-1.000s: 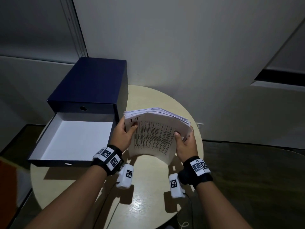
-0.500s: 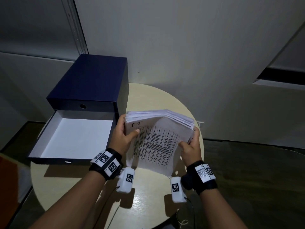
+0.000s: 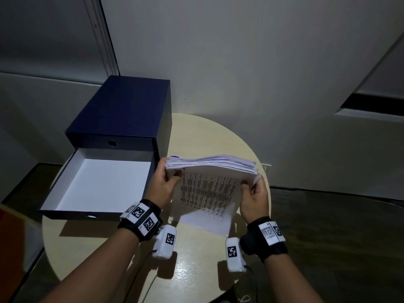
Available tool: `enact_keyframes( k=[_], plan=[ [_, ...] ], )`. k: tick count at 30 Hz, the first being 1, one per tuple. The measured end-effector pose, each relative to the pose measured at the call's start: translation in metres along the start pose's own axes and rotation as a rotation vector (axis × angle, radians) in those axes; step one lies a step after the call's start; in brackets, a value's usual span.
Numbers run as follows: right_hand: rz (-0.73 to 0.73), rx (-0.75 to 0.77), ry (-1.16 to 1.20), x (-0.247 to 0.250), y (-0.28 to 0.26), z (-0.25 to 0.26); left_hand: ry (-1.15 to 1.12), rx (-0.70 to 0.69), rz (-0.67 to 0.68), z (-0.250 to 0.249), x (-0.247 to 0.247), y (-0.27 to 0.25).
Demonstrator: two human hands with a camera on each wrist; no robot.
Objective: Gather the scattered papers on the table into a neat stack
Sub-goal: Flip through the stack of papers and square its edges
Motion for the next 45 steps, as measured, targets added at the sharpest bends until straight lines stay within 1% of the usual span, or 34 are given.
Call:
enact_keyframes(
  k=[2,4,7,10,14,17,19,22,25,28,32,35,37,40,42,45],
  plan=[
    [0.002,-0.018,-0.022,-0.004,0.001,0.006,0.077,-0.002,-0.032,-0.001,-0.008,0.003],
    [0.004,-0.027,0.007,-0.004,0.007,0.019,0.117,-0.049,-0.057,-0.012,-0.015,0.008],
    [0.018,0.036,0.117,0.002,0.016,0.040,0.080,-0.132,-0.086,-0.032,-0.016,0.012],
    [0.039,0.109,0.130,0.009,0.012,0.045,0.007,-0.168,-0.064,-0.036,-0.007,0.007],
    [0.089,0.047,0.055,0.005,0.003,0.024,0.015,-0.099,0.017,-0.017,-0.006,-0.003],
    [0.091,0.051,0.044,0.003,0.004,0.017,0.052,-0.051,-0.008,-0.008,-0.002,0.003],
    [0.066,0.070,0.069,0.003,0.008,0.016,0.042,-0.025,-0.027,-0.005,0.004,0.008],
    [0.075,0.090,0.107,0.000,0.012,0.018,0.014,0.006,-0.032,-0.005,0.007,0.013],
    [0.070,0.108,0.090,-0.003,0.014,0.021,0.063,-0.007,-0.027,-0.007,0.006,0.016],
    [0.090,0.115,0.007,-0.006,0.018,0.018,0.088,-0.021,0.008,-0.008,0.003,0.018],
    [-0.005,0.024,0.020,-0.003,0.022,0.013,0.072,-0.035,-0.044,-0.010,0.002,0.019],
    [0.040,0.002,-0.054,-0.009,0.014,0.010,0.138,-0.005,-0.040,-0.006,0.001,0.017],
    [0.077,0.001,-0.058,-0.013,0.009,0.013,0.158,-0.009,-0.041,-0.006,-0.005,0.015],
    [0.053,0.043,-0.006,-0.014,0.009,0.026,0.137,-0.060,-0.078,-0.019,-0.013,0.013],
    [0.041,0.066,0.044,-0.012,0.007,0.029,0.121,-0.105,-0.072,-0.021,-0.015,0.008],
    [0.097,0.029,0.008,-0.012,-0.002,0.018,0.076,-0.079,-0.034,-0.015,-0.013,-0.005]
  ],
)
Point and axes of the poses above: each hand's wrist, its own y-axis towards the middle knuckle, its own x-axis out of the back of the hand, z = x × y, the point moved 1 cm from there along y, towards the middle knuckle, and after that the axes turned 5 degrees about -y, right-handed, at the moved point
